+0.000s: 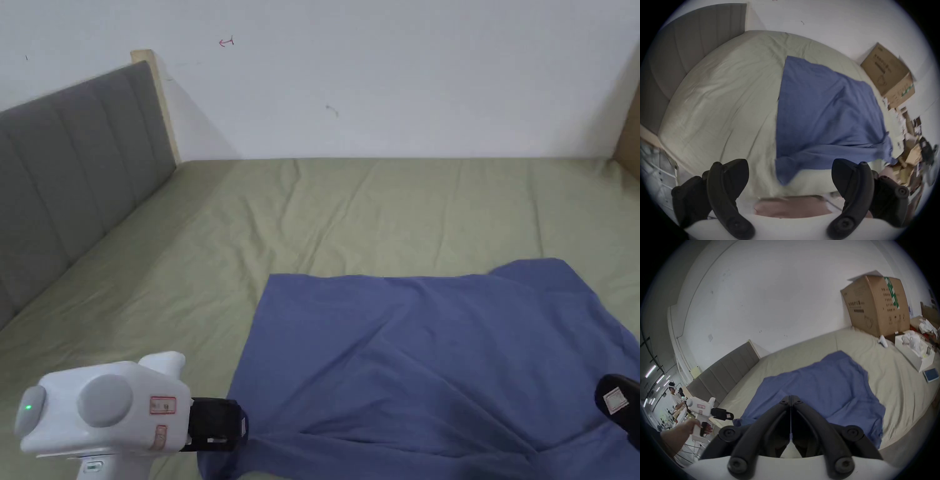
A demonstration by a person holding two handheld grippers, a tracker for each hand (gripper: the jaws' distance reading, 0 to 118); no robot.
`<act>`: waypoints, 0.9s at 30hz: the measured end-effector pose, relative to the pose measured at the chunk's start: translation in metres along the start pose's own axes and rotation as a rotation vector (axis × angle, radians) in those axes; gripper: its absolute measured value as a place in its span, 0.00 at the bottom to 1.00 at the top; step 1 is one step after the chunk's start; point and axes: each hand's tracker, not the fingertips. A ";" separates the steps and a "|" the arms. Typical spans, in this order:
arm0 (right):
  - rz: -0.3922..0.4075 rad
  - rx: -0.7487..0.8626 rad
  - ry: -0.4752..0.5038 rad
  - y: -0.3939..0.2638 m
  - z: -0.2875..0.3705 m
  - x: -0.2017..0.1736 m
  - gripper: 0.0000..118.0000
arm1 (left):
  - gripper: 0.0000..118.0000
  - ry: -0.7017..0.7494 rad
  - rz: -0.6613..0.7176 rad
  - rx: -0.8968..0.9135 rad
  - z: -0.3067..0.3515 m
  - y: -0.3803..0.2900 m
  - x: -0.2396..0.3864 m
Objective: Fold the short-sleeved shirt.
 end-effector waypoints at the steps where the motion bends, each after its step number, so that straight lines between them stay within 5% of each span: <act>1: -0.011 -0.018 -0.008 -0.002 -0.001 0.002 0.00 | 0.91 0.019 -0.036 -0.008 -0.010 0.001 0.002; 3: -0.034 -0.039 -0.025 -0.005 -0.004 0.008 0.00 | 0.81 0.057 -0.127 -0.039 -0.029 -0.006 0.011; 4: -0.043 -0.047 -0.035 -0.006 -0.005 0.010 0.00 | 0.51 0.053 -0.166 -0.072 -0.037 -0.007 0.015; 5: -0.050 -0.056 -0.047 -0.007 -0.006 0.012 0.00 | 0.06 0.039 -0.204 -0.090 -0.043 -0.009 0.021; 6: -0.053 -0.070 -0.060 -0.006 -0.008 0.015 0.00 | 0.02 0.040 -0.233 -0.067 -0.045 -0.012 0.026; 14: -0.057 -0.099 -0.137 0.012 0.000 0.060 0.00 | 0.02 -0.091 -0.125 0.168 0.015 -0.031 0.029; 15: -0.074 -0.141 -0.156 0.016 -0.003 0.071 0.08 | 0.02 -0.103 -0.124 0.183 0.022 -0.034 0.027; 16: -0.107 -0.228 -0.156 0.017 -0.007 0.080 0.35 | 0.02 -0.103 -0.128 0.188 0.024 -0.035 0.028; 17: -0.146 -0.330 -0.177 0.019 -0.017 0.096 0.73 | 0.02 -0.093 -0.137 0.185 0.025 -0.035 0.031; 21: -0.132 -0.612 -0.333 0.002 -0.046 0.143 0.99 | 0.02 -0.071 -0.163 0.160 0.020 -0.035 0.035; 24: -0.011 -0.733 -0.465 -0.011 -0.067 0.174 0.99 | 0.02 -0.045 -0.158 0.170 0.022 -0.038 0.040; 26: -0.015 -0.789 -0.440 -0.017 -0.073 0.183 0.94 | 0.02 -0.015 -0.166 0.165 0.022 -0.038 0.042; 27: -0.048 -0.809 -0.402 -0.019 -0.072 0.184 0.73 | 0.02 -0.004 -0.169 0.151 0.023 -0.039 0.042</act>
